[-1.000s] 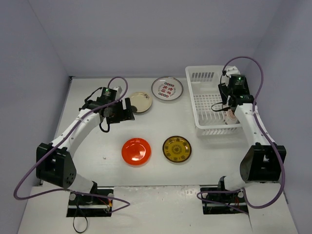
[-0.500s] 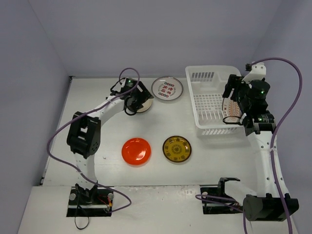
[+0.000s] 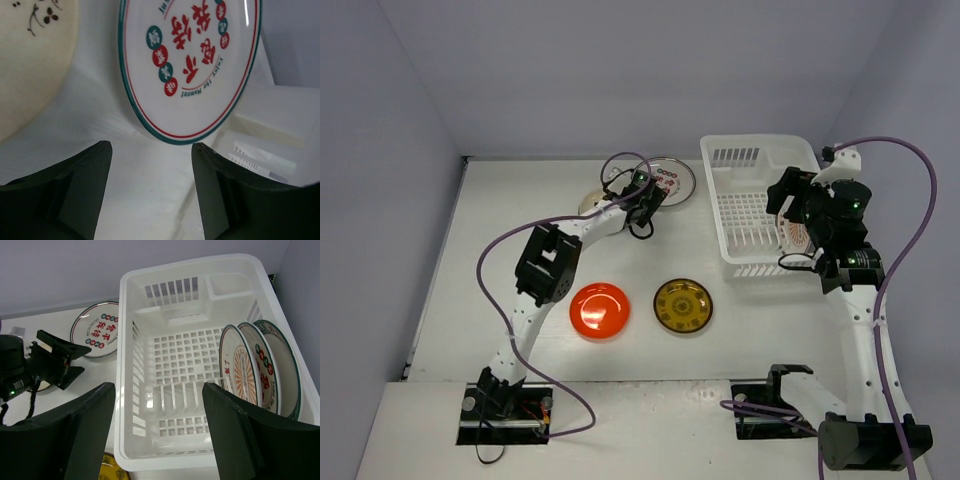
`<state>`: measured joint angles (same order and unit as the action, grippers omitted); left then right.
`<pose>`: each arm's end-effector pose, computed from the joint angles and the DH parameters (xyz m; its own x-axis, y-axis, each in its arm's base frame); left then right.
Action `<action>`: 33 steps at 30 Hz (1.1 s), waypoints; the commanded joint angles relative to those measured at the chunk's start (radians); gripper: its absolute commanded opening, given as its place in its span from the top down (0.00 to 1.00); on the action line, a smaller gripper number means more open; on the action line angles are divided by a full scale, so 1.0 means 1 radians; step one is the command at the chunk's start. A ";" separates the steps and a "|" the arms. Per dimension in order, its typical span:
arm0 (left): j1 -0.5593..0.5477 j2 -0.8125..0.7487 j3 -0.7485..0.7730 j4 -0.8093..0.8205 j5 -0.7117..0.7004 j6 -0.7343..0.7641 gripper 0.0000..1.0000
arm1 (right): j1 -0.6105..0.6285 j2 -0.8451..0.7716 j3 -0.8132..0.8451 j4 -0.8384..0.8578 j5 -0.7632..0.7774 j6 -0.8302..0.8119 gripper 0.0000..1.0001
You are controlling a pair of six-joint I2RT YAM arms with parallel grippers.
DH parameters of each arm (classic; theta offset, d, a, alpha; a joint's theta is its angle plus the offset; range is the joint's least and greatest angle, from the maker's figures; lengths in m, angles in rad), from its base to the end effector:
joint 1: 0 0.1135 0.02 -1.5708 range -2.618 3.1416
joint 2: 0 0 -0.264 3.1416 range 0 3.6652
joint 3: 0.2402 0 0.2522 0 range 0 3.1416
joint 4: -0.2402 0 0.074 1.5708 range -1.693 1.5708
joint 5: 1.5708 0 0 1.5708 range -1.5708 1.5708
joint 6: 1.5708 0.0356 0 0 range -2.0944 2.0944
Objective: Load the plates into the dish rack
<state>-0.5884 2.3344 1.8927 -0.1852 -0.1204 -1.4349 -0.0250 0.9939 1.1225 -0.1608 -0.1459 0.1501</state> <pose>0.4501 -0.2952 0.1896 -0.5319 -0.8276 -0.1795 -0.4198 0.4418 -0.7928 0.2205 -0.0003 0.4222 -0.0498 0.1492 -0.9875 -0.1144 0.9814 0.1541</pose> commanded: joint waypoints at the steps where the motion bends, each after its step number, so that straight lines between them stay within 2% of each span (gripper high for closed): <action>1: 0.006 -0.004 0.071 0.024 -0.104 -0.101 0.36 | 0.000 -0.029 -0.004 0.066 -0.020 0.009 0.28; 6: 0.006 0.048 0.115 0.044 -0.145 -0.108 0.42 | 0.011 -0.043 -0.027 0.069 -0.021 0.009 0.28; 9: 0.006 0.085 0.137 0.058 -0.147 -0.125 0.51 | 0.019 -0.047 -0.033 0.070 -0.024 0.014 0.28; 15: 0.006 0.111 0.103 0.118 -0.150 -0.147 0.78 | 0.046 -0.055 -0.050 0.070 -0.009 -0.001 0.28; 16: 0.007 0.100 0.088 0.153 -0.153 -0.147 0.83 | 0.049 -0.058 -0.052 0.070 -0.006 -0.004 0.28; 17: 0.009 0.089 0.069 0.168 -0.151 -0.151 0.92 | 0.053 -0.058 -0.053 0.069 -0.006 -0.006 0.28; 19: 0.007 0.036 -0.010 0.254 -0.163 -0.148 1.00 | 0.057 -0.058 -0.055 0.067 -0.006 -0.015 0.28; 23: 0.015 -0.073 -0.122 0.332 -0.157 -0.110 1.00 | 0.065 -0.057 -0.050 0.061 -0.024 -0.018 0.29; 28: 0.041 -0.297 -0.332 0.440 -0.110 -0.029 1.00 | 0.071 -0.037 -0.032 0.066 -0.096 0.019 0.29; 33: 0.090 -0.528 -0.487 0.458 0.028 0.099 1.00 | 0.086 0.006 -0.006 0.089 -0.184 0.106 0.28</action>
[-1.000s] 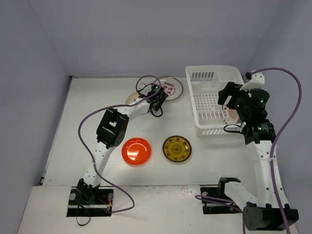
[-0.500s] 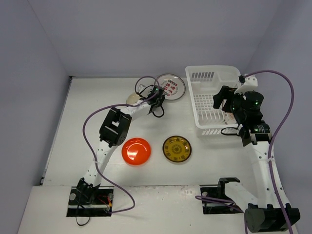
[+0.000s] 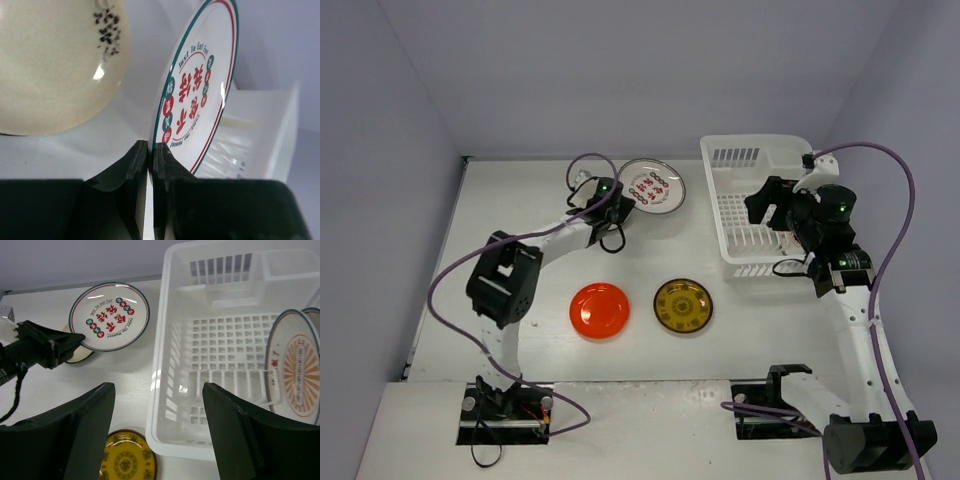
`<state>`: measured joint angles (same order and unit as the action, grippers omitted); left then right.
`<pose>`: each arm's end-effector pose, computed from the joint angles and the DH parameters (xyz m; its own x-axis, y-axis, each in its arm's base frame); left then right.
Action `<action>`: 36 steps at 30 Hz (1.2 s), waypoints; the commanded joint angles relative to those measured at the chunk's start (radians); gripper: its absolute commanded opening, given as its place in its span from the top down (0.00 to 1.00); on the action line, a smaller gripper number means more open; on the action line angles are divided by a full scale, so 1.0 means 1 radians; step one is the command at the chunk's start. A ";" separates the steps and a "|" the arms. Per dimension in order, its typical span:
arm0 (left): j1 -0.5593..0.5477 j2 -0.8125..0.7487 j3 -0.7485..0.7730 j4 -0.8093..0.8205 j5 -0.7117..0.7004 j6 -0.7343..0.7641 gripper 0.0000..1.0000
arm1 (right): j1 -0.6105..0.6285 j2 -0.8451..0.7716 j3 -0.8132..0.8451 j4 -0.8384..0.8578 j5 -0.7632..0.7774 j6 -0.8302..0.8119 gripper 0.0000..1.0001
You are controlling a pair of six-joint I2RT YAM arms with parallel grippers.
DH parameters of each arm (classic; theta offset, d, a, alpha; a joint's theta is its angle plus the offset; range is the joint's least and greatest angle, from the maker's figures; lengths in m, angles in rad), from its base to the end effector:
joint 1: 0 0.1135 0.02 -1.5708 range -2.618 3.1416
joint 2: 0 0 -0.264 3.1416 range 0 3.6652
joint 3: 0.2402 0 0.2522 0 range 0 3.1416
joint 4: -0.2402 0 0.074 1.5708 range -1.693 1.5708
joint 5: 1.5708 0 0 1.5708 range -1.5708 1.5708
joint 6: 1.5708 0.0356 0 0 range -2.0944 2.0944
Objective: Load the plates into the dish rack
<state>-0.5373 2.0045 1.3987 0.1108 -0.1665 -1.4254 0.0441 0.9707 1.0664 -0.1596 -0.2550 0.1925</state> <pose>0.4003 -0.2316 0.2111 -0.4346 -0.8769 -0.2054 -0.3488 0.3741 -0.8593 0.2166 0.0185 0.4076 -0.1189 0.1801 -0.9764 -0.2765 0.9385 0.2067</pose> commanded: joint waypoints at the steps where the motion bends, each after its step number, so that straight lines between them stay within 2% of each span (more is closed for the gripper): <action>1: 0.046 -0.232 -0.050 0.167 0.102 0.101 1.00 | 0.025 0.037 0.052 0.091 -0.084 0.077 0.28; 8: 0.135 -0.456 -0.294 0.291 0.433 0.122 1.00 | 0.129 0.137 0.060 0.150 -0.135 0.189 0.28; 12: 0.160 -0.545 -0.362 0.352 0.602 0.112 1.00 | 0.181 0.192 0.060 0.244 -0.173 0.255 0.29; 22: 0.160 -0.677 -0.394 0.352 0.702 0.180 1.00 | 0.220 0.301 0.087 0.316 -0.208 0.300 0.31; 27: 0.160 -0.711 -0.394 0.316 0.739 0.198 1.00 | 0.226 0.338 0.093 0.345 -0.211 0.312 0.36; 30: 0.155 -0.730 -0.414 0.303 0.742 0.215 1.00 | 0.234 0.350 0.102 0.371 -0.227 0.312 0.48; 31: 0.155 -0.733 -0.420 0.303 0.743 0.215 1.00 | 0.234 0.353 0.106 0.379 -0.228 0.314 0.56; 32: 0.154 -0.734 -0.426 0.297 0.746 0.221 1.00 | 0.234 0.358 0.109 0.381 -0.231 0.314 0.74; 35: 0.154 -0.736 -0.426 0.274 0.756 0.243 1.00 | 0.234 0.355 0.116 0.385 -0.234 0.298 0.99; 36: 0.152 -0.736 -0.419 0.261 0.754 0.253 1.00 | 0.234 0.353 0.119 0.381 -0.234 0.285 1.00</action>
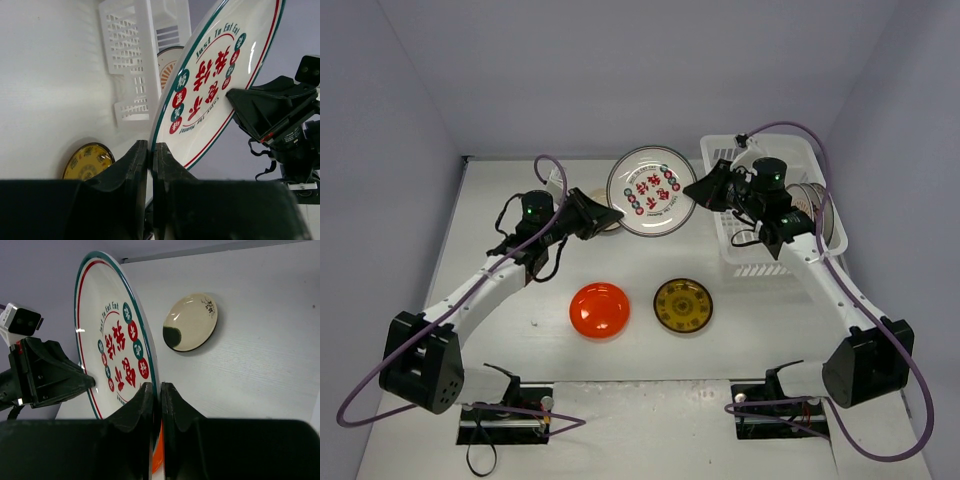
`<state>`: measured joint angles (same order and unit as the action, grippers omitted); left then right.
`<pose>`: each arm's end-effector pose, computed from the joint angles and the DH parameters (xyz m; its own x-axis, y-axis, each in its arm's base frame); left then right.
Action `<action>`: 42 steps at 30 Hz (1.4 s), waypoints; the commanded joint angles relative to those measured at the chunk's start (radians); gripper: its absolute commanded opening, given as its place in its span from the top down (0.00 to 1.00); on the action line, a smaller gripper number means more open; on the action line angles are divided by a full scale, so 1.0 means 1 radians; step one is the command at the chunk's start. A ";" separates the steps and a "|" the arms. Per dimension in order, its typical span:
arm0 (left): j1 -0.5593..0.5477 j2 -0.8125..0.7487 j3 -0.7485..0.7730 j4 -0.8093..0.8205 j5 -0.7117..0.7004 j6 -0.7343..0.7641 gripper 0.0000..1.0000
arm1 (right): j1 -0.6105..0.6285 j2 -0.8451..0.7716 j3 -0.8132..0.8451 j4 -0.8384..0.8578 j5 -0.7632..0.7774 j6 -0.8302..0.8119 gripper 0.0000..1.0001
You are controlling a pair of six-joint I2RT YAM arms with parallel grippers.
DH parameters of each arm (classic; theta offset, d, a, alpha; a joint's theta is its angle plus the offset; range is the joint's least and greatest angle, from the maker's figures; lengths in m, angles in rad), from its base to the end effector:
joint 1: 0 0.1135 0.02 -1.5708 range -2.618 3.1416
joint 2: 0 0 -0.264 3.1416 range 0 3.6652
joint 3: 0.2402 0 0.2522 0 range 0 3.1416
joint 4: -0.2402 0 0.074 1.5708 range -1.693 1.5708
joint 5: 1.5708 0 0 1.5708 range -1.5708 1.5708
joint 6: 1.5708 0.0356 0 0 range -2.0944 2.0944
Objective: Load the plates into the dish rack
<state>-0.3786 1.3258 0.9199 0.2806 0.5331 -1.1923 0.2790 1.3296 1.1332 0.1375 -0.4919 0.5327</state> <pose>0.2800 -0.1309 0.3149 -0.7741 -0.5533 -0.3076 0.1829 0.2698 -0.9454 0.2973 0.1027 0.3747 -0.4022 0.3504 -0.8458 -0.5708 0.6263 0.5309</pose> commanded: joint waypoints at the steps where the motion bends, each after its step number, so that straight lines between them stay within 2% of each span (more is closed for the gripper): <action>1: -0.006 -0.057 0.065 0.077 0.056 0.042 1.00 | -0.001 -0.009 0.059 0.077 0.006 -0.066 1.00; 2: -0.005 -0.056 0.071 0.039 0.054 0.054 0.87 | 0.000 -0.013 0.066 0.068 0.012 -0.077 1.00; 4: -0.005 -0.054 0.099 -0.026 0.039 0.115 0.74 | -0.003 -0.023 0.088 0.016 0.044 -0.141 1.00; 5: -0.003 -0.057 0.111 -0.116 0.028 0.141 0.57 | -0.003 -0.035 0.117 -0.010 0.071 -0.175 1.00; 6: -0.003 -0.060 0.135 -0.160 0.015 0.172 0.48 | -0.004 -0.043 0.134 -0.041 0.103 -0.210 1.00; 8: -0.003 -0.074 0.157 -0.318 -0.048 0.261 0.34 | -0.011 -0.064 0.190 -0.130 0.217 -0.322 1.00; 11: 0.000 -0.082 0.209 -0.550 -0.169 0.397 0.27 | -0.015 -0.084 0.243 -0.237 0.399 -0.454 1.00; 13: 0.003 -0.083 0.238 -0.698 -0.232 0.483 0.26 | -0.018 -0.098 0.258 -0.285 0.473 -0.509 1.00; 16: 0.006 -0.099 0.232 -0.825 -0.341 0.558 0.26 | -0.027 -0.110 0.273 -0.325 0.620 -0.628 1.00; 20: 0.020 -0.123 0.197 -0.911 -0.423 0.612 0.25 | -0.066 -0.107 0.251 -0.346 0.808 -0.801 1.00; 27: 0.046 -0.181 0.106 -0.946 -0.423 0.654 0.21 | -0.184 -0.089 0.171 -0.306 0.915 -0.965 1.00; 31: 0.049 -0.188 0.088 -0.960 -0.426 0.663 0.20 | -0.187 -0.067 0.139 -0.254 0.975 -1.040 1.00; 42: 0.050 -0.198 0.077 -0.974 -0.436 0.684 0.19 | -0.187 -0.014 0.076 -0.171 0.981 -1.108 1.00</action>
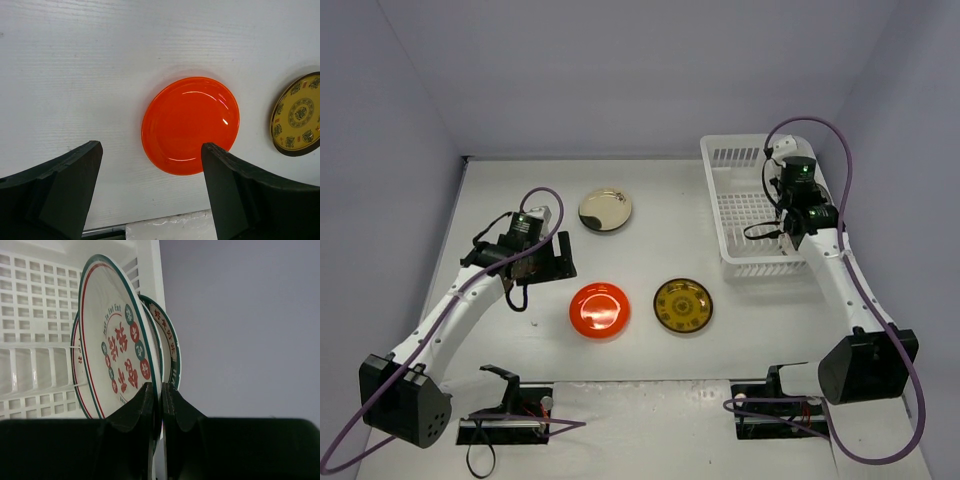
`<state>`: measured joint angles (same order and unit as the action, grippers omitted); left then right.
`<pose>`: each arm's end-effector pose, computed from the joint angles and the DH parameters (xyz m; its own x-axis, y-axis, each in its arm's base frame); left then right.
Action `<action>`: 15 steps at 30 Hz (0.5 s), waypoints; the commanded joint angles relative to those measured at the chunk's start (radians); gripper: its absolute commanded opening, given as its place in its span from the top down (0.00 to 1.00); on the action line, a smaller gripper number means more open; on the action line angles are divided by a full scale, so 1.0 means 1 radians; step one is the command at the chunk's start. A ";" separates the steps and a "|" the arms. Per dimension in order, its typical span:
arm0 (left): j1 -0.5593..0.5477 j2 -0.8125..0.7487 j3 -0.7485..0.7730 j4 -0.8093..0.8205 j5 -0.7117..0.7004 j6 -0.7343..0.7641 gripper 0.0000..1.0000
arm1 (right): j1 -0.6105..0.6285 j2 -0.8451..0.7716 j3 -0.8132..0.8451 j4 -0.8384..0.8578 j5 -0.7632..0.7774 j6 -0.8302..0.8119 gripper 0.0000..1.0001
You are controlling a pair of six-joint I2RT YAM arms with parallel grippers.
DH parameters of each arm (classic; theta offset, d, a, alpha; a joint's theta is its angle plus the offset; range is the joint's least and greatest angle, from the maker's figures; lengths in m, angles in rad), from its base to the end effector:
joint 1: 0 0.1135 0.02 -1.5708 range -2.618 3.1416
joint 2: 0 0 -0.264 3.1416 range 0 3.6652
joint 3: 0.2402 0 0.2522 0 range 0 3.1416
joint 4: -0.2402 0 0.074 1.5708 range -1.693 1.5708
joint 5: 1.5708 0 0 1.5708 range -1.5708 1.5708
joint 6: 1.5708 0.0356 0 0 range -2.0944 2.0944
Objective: Load the plates into the dish rack
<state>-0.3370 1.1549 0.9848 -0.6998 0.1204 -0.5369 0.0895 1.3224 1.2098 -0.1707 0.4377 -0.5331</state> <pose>0.2208 -0.0819 0.2891 -0.8251 -0.2489 -0.5072 -0.0240 0.9123 -0.4087 0.3074 0.0124 0.3718 -0.4046 -0.4985 -0.7667 0.1379 0.7956 -0.5900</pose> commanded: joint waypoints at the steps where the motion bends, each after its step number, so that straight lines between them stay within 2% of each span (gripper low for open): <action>1: 0.007 -0.026 0.011 0.005 -0.024 0.029 0.19 | 0.001 -0.003 -0.009 0.138 0.049 -0.042 1.00; 15: 0.007 -0.017 0.003 -0.006 -0.013 0.035 0.19 | 0.001 0.063 -0.087 0.149 -0.011 0.062 1.00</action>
<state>-0.3370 1.1545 0.9749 -0.7071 0.1127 -0.5232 0.0906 1.3872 1.1191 -0.1165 0.4259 -0.5125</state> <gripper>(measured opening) 0.806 0.102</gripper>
